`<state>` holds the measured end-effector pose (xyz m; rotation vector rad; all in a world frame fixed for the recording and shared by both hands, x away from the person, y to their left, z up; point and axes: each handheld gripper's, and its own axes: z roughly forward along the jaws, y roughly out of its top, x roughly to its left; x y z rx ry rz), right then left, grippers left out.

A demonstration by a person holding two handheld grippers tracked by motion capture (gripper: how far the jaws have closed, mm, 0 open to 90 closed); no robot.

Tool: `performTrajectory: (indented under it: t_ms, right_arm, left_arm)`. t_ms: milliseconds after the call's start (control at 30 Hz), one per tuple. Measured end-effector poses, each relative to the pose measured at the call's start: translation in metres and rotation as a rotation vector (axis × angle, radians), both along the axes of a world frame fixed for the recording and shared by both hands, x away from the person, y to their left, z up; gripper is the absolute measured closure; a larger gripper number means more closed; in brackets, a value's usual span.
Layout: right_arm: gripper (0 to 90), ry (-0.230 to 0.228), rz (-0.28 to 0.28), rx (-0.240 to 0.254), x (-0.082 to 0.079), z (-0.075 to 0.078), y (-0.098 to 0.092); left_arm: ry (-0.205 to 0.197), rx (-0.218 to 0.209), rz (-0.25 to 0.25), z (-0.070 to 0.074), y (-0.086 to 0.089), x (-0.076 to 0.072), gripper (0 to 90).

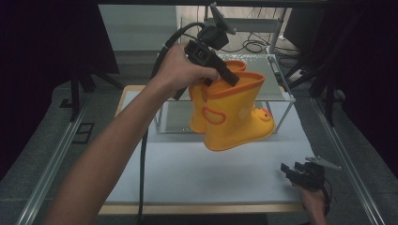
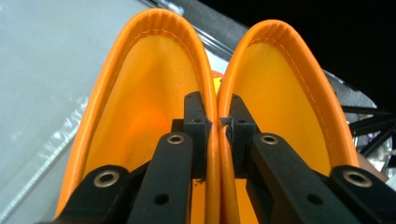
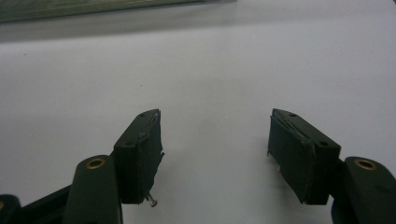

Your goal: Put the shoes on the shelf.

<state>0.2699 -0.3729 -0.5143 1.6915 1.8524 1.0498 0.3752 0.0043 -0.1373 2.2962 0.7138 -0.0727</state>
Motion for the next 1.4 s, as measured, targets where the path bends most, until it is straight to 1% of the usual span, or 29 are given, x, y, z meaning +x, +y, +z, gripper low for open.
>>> performTrajectory:
  t_ms: [100, 167, 233, 267, 300, 333, 367, 400, 433, 533, 600, 633, 667, 700, 733, 767, 833, 867, 900, 1067, 1100, 1133, 1167, 1233, 1400]
  right_arm:
    - [35.0, 0.002, -0.004, 0.003, 0.000, 0.000, -0.002]
    - [35.0, 0.003, -0.007, 0.006, 0.000, 0.000, -0.002]
    - [35.0, 0.002, -0.007, 0.007, 0.000, 0.000, -0.002]
    - [35.0, 0.002, -0.007, 0.007, 0.000, 0.000, -0.002]
    - [35.0, 0.003, -0.004, 0.006, 0.000, -0.001, -0.002]
    - [35.0, 0.005, -0.005, 0.007, 0.000, -0.001, -0.002]
    - [35.0, 0.006, -0.005, 0.008, 0.000, -0.001, -0.002]
    - [35.0, 0.006, -0.004, 0.007, 0.000, -0.001, -0.002]
    - [35.1, 0.006, -0.005, 0.006, 0.000, -0.001, -0.002]
    - [35.1, 0.004, -0.009, 0.008, 0.000, -0.002, -0.003]
    - [35.1, 0.007, -0.008, 0.007, 0.000, -0.002, -0.003]
    - [35.1, 0.007, -0.008, 0.007, 0.000, -0.002, -0.003]
    - [35.1, 0.007, -0.009, 0.007, 0.000, -0.002, -0.002]
    - [35.1, 0.007, -0.010, 0.007, 0.000, -0.002, -0.002]
    - [35.1, 0.008, -0.011, 0.008, 0.000, -0.002, -0.002]
    - [35.1, 0.007, -0.011, 0.009, 0.000, -0.002, -0.003]
    - [35.1, 0.007, -0.012, 0.009, 0.000, -0.002, -0.003]
    - [35.1, 0.007, -0.012, 0.009, 0.000, -0.002, -0.003]
    - [35.1, 0.008, -0.013, 0.007, 0.000, -0.002, -0.003]
    - [35.2, 0.004, -0.012, 0.004, 0.000, -0.002, -0.003]
    - [35.2, 0.005, -0.011, 0.004, 0.000, -0.002, -0.004]
    - [35.2, 0.005, -0.011, 0.004, 0.000, -0.002, -0.004]
    - [35.2, 0.005, -0.013, 0.006, 0.000, -0.002, -0.004]
    - [35.2, 0.005, -0.014, 0.004, 0.000, -0.002, -0.004]
    - [35.2, 0.006, -0.011, -0.005, 0.000, -0.003, -0.003]
  left_arm:
    - [-0.010, -0.001, 0.012, 0.013, -0.002, 0.008, 82.4]
    - [-0.011, -0.008, 0.036, 0.021, -0.002, 0.016, 82.4]
    - [-0.011, -0.014, 0.044, 0.023, -0.002, 0.019, 82.4]
    - [-0.012, -0.017, 0.058, 0.025, -0.002, 0.022, 82.4]
    - [-0.015, -0.019, 0.082, 0.027, -0.001, 0.030, 82.5]
    - [-0.018, -0.022, 0.104, 0.028, 0.000, 0.035, 82.5]
    - [-0.020, -0.024, 0.116, 0.028, 0.001, 0.038, 82.5]
    - [-0.020, -0.024, 0.116, 0.028, 0.001, 0.038, 82.5]
    - [-0.021, -0.024, 0.149, 0.028, 0.004, 0.046, 82.5]
    - [-0.020, -0.020, 0.208, 0.025, 0.010, 0.058, 82.5]
    - [-0.025, -0.007, 0.252, 0.023, 0.013, 0.066, 82.5]
    - [-0.025, -0.007, 0.252, 0.023, 0.013, 0.066, 82.6]
    - [-0.026, -0.001, 0.290, 0.020, 0.015, 0.072, 82.5]
    - [-0.026, -0.001, 0.290, 0.020, 0.015, 0.072, 82.5]
    - [-0.027, 0.002, 0.334, 0.016, 0.018, 0.079, 82.5]
    - [-0.028, 0.004, 0.353, 0.015, 0.018, 0.083, 82.5]
    - [-0.032, 0.008, 0.387, 0.012, 0.019, 0.089, 82.5]
    - [-0.032, 0.008, 0.387, 0.012, 0.019, 0.089, 82.5]
    - [-0.035, 0.010, 0.417, 0.009, 0.021, 0.095, 82.5]
    - [-0.045, -0.002, 0.485, 0.001, 0.026, 0.109, 82.6]
    - [-0.043, -0.009, 0.495, -0.001, 0.026, 0.112, 82.6]
    - [-0.043, -0.009, 0.495, -0.001, 0.026, 0.112, 82.5]
    - [-0.048, -0.011, 0.513, -0.006, 0.026, 0.118, 82.6]
    - [-0.052, -0.009, 0.528, -0.012, 0.025, 0.124, 82.5]
    - [-0.043, 0.004, 0.553, -0.025, 0.023, 0.137, 82.5]
